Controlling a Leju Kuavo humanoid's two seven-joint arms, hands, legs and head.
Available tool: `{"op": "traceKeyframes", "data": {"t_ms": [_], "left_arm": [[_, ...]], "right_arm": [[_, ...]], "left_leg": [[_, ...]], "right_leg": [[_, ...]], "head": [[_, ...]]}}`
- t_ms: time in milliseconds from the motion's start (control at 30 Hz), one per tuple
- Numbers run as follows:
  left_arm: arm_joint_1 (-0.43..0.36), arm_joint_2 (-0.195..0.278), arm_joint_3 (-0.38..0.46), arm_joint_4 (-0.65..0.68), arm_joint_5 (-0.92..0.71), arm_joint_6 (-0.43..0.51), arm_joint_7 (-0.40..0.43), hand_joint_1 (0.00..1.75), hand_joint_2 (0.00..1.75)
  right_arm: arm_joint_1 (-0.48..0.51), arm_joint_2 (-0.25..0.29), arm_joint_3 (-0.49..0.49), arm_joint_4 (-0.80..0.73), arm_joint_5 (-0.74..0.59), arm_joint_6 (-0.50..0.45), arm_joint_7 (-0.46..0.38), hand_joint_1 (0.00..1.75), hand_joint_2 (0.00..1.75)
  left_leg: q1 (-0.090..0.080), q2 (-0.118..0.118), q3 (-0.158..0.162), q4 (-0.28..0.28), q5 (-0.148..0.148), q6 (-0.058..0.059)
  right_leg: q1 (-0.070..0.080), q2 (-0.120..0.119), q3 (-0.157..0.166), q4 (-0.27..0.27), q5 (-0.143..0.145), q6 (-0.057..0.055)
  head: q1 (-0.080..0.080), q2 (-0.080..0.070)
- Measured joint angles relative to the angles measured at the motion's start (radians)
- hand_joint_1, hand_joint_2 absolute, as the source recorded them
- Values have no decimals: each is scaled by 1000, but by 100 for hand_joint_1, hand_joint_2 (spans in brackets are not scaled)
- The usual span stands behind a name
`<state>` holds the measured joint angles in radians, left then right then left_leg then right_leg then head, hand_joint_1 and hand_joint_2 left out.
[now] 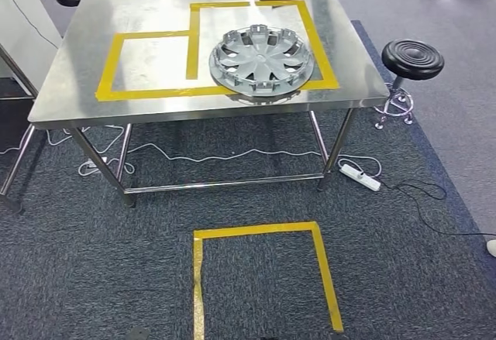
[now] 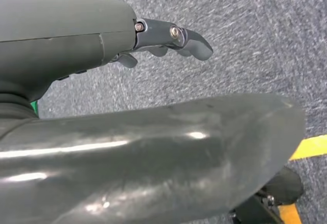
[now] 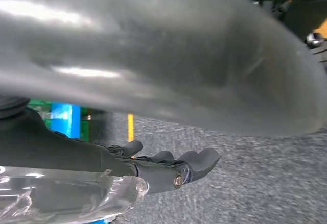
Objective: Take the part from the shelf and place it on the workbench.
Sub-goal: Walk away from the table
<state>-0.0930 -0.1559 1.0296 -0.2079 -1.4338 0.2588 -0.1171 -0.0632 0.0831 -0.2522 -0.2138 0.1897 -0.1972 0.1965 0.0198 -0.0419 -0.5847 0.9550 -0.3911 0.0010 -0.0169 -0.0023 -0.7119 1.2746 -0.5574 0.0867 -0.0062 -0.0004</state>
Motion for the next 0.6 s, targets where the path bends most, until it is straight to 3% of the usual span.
{"op": "traceKeyframes", "data": {"t_ms": [33, 100, 167, 200, 267, 300, 333, 400, 467, 500, 533, 567, 600], "left_arm": [[0, 0, 0, 0, 0, -1, 0, 0, 0], [-2, 1, 0, 0, 0, -1, 0, 0, 0], [-4, 4, 0, -1, -1, 2, 0, 0, 0], [-4, 5, 0, -1, -2, 3, -1, 0, 0], [-3, 5, 0, -1, -5, 9, -1, 0, 0], [-2, 5, -1, -1, -7, 13, -1, 0, 0], [-2, 5, -2, -1, -10, 18, -1, 0, 0], [-5, 4, -6, -1, -14, 30, -4, 0, 0], [-10, 3, -11, -1, -14, 35, -8, 0, 0], [-10, 3, -13, -1, -14, 36, -9, 0, 0], [-10, 3, -16, -1, -14, 37, -10, 0, 0], [-9, 3, -19, -1, -15, 37, -11, 0, 0], [-9, 2, -21, -1, -17, 38, -11, 0, 0]], "right_arm": [[1, 1, -3, 1, 0, 0, 1, 0, 0], [1, 3, -8, 3, 3, 0, 3, 0, 0], [1, 9, -11, 6, 9, -1, 5, 0, 0], [0, 12, -11, 6, 14, -2, 5, 0, 0], [0, 14, -11, 7, 23, -3, 4, 0, 0], [-1, 14, -11, 7, 28, -4, 2, 0, 0], [-1, 15, -11, 7, 32, -4, 0, 0, 0], [1, 17, -11, 8, 39, -4, -2, 0, 0], [3, 17, -11, 8, 44, -5, -3, 0, 0], [4, 17, -11, 9, 46, -5, -3, 0, 0], [4, 17, -11, 9, 46, -5, -4, 0, 0], [3, 18, -11, 10, 46, -5, -4, 0, 0], [2, 18, -11, 10, 46, -5, -4, 0, 0]], "left_leg": [[4, -9, -4, 3, 3, -6], [13, -31, -16, 15, 5, -24], [14, -51, -29, 31, 4, -41], [13, -58, -33, 33, 6, -46], [15, -65, -36, 31, 13, -52], [14, -52, -41, 38, 7, -53], [13, -32, -54, 63, -11, -54], [7, 14, -105, 175, -80, -51], [5, 26, -158, 302, -138, -47], [5, 27, -163, 327, -143, -43], [4, 29, -149, 313, -129, -39], [1, 38, -116, 265, -104, -34], [-3, 62, -74, 199, -76, -28]], "right_leg": [[-4, 2, 27, -33, 15, 4], [-16, 32, 118, -166, 54, 18], [-23, 62, 170, -244, 68, 8], [-21, 64, 171, -245, 65, -4], [-19, 45, 167, -240, 70, -30], [-17, 35, 165, -238, 73, -39], [-15, 24, 162, -238, 76, -48], [-10, 0, 157, -238, 81, -57], [-5, -29, 151, -238, 83, -60], [-3, -43, 149, -238, 83, -61], [-1, -57, 149, -238, 83, -61], [0, -70, 149, -238, 83, -60], [1, -82, 151, -238, 82, -58]], "head": [[0, 0], [2, 0], [5, 0], [4, 0], [-2, 0], [-5, 0], [-8, 0], [-14, 0], [-16, 0], [-16, 0], [-16, 0], [-16, 0], [-16, 0]]}}
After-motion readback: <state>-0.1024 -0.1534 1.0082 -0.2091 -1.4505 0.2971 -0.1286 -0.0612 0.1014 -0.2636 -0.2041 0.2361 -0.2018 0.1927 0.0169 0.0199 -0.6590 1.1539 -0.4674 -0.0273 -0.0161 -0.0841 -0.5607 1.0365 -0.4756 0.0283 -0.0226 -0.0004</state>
